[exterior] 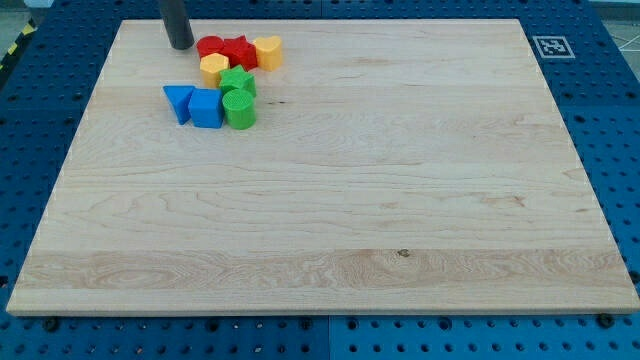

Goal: Slide the group of blocks right a bit

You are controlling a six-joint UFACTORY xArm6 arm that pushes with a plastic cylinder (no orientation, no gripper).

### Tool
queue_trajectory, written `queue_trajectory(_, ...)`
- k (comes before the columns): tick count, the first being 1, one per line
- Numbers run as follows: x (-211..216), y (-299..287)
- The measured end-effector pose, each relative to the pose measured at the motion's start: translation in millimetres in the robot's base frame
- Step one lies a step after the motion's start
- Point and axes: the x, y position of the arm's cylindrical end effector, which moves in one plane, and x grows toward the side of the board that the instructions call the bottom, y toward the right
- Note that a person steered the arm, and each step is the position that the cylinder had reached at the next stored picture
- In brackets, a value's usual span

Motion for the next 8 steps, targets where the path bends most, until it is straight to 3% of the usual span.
queue_trajectory(4, 15.6, 9.3)
queue_trajectory(8, 15.6, 77.5)
